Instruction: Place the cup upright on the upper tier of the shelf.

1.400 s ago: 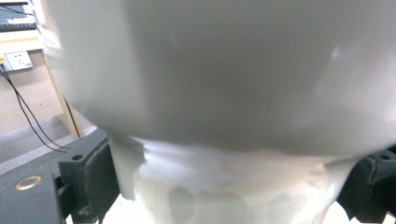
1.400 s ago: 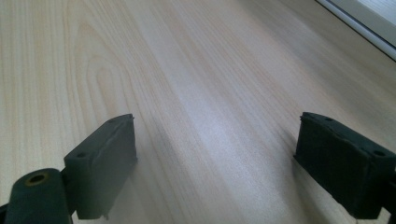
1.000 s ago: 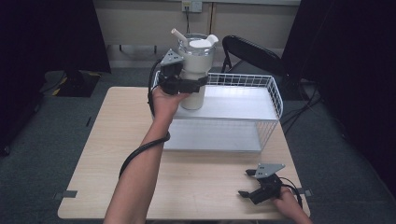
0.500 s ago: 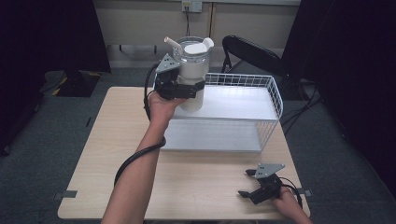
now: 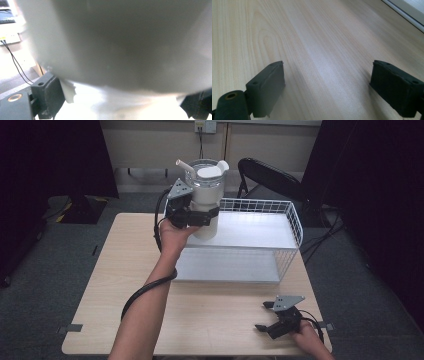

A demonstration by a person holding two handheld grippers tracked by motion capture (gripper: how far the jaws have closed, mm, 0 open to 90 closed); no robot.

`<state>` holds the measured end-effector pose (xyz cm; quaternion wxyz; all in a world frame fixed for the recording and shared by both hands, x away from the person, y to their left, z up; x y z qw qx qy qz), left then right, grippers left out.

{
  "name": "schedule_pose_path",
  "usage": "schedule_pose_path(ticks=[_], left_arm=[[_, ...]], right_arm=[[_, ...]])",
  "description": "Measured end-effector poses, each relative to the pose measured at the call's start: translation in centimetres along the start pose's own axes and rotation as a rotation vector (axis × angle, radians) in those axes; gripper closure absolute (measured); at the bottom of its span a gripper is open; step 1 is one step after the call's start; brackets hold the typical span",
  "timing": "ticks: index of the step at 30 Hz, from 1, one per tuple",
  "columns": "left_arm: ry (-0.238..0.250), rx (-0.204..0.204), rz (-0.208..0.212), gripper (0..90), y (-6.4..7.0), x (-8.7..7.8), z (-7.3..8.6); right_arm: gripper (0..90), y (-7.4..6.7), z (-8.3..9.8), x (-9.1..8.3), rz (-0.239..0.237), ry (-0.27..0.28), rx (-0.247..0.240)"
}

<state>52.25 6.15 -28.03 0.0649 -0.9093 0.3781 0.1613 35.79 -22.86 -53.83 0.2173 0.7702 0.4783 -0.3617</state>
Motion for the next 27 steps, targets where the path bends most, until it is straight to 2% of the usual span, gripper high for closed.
schedule_pose_path(ticks=[7, 11, 16, 18, 27], left_arm=[[-0.020, -0.020, -0.007, 8.8, 0.1, -0.3, 0.5], [-0.028, -0.061, 0.010, 8.0, 0.0, -0.3, 0.8], [-0.044, -0.052, 0.006, 8.4, 0.1, -0.6, 1.3], [-0.058, -0.035, 0.001, 9.1, 0.1, -0.8, 1.6], [-0.078, -0.058, 0.031, 13.7, 0.3, -2.3, 3.1]], right_arm=[[11.6, 0.0, 0.0, 0.0, 0.001, 0.000, 0.000], [11.6, 0.0, 0.0, 0.0, 0.001, 0.001, 0.000], [11.6, 0.0, 0.0, 0.0, 0.002, 0.001, 0.000], [11.6, 0.0, 0.0, 0.0, 0.002, 0.001, 0.000], [11.2, 0.0, 0.0, 0.0, -0.002, 0.001, 0.000]])
Point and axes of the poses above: each handheld gripper's, and its own axes: x roughly forward along the jaws, z roughly out of its underside, y roughly to its right, the point moved 5 cm from there along x, roughly forward along the jaws, and after that the axes turned 7 degrees about -y, right-handed, at the moved point
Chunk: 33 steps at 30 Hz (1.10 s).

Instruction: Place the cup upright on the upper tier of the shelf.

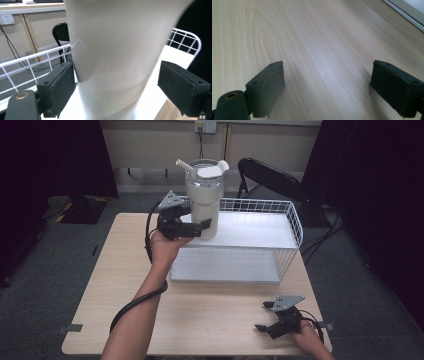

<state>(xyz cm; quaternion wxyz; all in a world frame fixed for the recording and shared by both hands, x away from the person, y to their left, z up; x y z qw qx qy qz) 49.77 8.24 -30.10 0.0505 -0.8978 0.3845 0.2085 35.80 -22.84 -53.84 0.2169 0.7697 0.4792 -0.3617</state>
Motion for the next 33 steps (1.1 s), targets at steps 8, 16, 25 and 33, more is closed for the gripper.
schedule_pose_path(ticks=[8, 16, 25, 33], left_arm=[[-0.027, 0.030, 0.027, 15.0, 0.7, -1.4, 0.5], [-0.034, 0.035, 0.044, 15.4, 1.7, -1.7, 1.3], [-0.051, 0.060, 0.056, 15.6, 2.9, -2.2, 2.3], [-0.050, 0.061, 0.085, 15.8, 3.7, -2.5, 3.2]], right_arm=[[11.3, 0.0, 0.0, 0.0, 0.000, 0.000, -0.001], [11.2, 0.0, 0.0, 0.0, 0.000, 0.000, -0.001], [11.2, 0.0, 0.0, 0.0, 0.000, 0.000, -0.002], [11.2, 0.0, 0.0, 0.0, 0.000, 0.000, -0.002]])
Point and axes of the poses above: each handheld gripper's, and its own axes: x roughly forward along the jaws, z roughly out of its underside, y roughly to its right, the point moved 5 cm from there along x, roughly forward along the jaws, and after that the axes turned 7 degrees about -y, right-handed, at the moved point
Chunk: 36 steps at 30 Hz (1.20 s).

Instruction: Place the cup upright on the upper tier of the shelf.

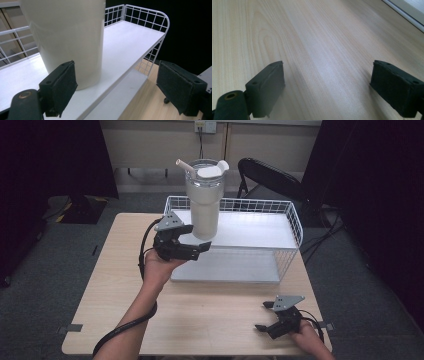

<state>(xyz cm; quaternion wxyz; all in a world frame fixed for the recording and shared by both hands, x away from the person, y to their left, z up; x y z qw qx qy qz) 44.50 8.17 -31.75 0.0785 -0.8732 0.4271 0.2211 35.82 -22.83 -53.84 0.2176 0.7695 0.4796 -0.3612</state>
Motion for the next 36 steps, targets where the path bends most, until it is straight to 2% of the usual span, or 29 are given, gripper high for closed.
schedule_pose_path(ticks=[10, 24, 36], left_arm=[[-0.016, 0.019, 0.016, 16.2, 0.9, 0.0, 2.2], [-0.030, 0.010, 0.043, 16.3, 1.5, -0.2, 5.1], [-0.059, -0.003, 0.065, 16.3, 1.6, 0.7, 9.1]], right_arm=[[11.2, 0.0, 0.0, 0.0, -0.001, -0.001, 0.001], [11.2, 0.0, 0.0, 0.0, -0.001, -0.001, 0.001], [11.2, 0.0, 0.0, 0.0, -0.001, -0.001, 0.001]])
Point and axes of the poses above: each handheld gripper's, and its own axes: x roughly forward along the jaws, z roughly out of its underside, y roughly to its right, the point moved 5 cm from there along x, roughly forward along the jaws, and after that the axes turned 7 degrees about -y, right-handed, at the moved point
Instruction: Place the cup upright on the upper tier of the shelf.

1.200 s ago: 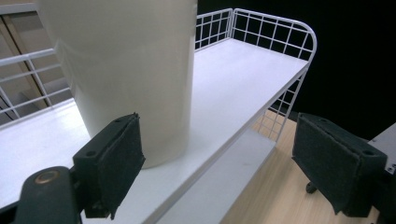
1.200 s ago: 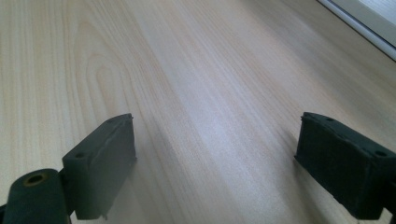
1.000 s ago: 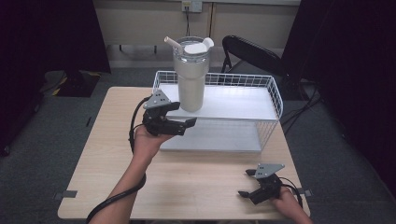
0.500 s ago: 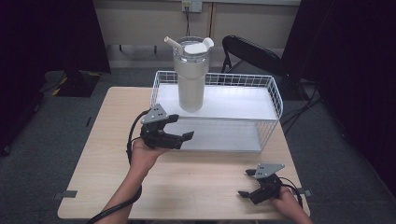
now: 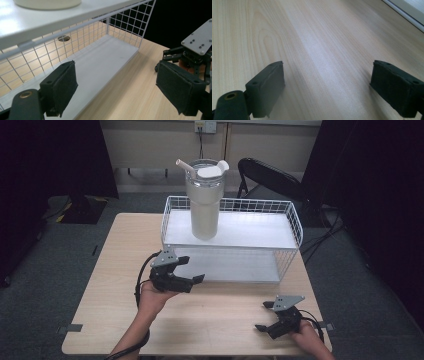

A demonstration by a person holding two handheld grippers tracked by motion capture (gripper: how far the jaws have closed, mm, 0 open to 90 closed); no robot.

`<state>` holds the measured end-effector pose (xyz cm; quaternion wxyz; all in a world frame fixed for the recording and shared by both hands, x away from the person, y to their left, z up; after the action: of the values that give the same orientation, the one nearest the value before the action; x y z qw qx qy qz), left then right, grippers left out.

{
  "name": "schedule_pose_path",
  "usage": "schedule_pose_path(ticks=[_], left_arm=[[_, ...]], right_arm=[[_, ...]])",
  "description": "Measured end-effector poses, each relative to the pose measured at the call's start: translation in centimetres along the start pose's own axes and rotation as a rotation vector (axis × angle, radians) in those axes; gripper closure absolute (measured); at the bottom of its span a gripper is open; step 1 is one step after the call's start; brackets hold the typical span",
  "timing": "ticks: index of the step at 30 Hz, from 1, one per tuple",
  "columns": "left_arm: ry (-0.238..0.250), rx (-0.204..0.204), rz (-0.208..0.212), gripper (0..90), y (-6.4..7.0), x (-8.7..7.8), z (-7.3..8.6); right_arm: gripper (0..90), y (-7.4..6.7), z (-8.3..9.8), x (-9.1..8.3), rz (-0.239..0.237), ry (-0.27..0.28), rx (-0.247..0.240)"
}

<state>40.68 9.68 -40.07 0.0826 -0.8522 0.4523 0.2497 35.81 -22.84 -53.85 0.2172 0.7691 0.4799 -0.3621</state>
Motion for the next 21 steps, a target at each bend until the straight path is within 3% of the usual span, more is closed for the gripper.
schedule_pose_path(ticks=[8, 21], left_arm=[[-0.031, -0.022, 0.013, 16.7, 0.1, 1.1, 2.6], [-0.062, -0.035, 0.025, 16.7, 0.2, 2.1, 5.2]], right_arm=[[11.2, 0.0, 0.0, 0.0, 0.000, 0.000, 0.000], [11.2, 0.0, 0.0, 0.0, 0.000, 0.000, 0.000]])
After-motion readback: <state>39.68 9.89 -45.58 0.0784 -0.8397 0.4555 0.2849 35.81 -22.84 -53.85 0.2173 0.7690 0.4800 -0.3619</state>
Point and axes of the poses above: each handheld gripper's, and its own axes: x roughly forward along the jaws, z roughly out of its underside, y roughly to its right, the point moved 5 cm from there along x, roughly forward along the jaws, and after that the axes turned 7 degrees about -y, right-handed, at the moved point
